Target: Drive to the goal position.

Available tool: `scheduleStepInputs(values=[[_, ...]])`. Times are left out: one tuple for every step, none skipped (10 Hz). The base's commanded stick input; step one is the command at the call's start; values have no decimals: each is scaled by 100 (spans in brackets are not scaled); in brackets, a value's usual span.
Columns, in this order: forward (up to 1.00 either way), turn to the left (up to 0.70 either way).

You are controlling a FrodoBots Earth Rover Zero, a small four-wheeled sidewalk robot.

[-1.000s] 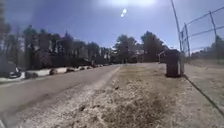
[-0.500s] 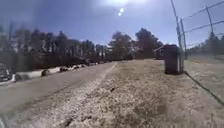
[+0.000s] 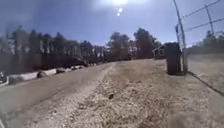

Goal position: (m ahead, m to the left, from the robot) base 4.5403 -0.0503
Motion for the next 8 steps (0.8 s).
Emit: scheduleStepInputs(values=[[70,3],[70,3],[70,3],[70,-7],[70,-35],[70,-20],[70,1],[70,3]])
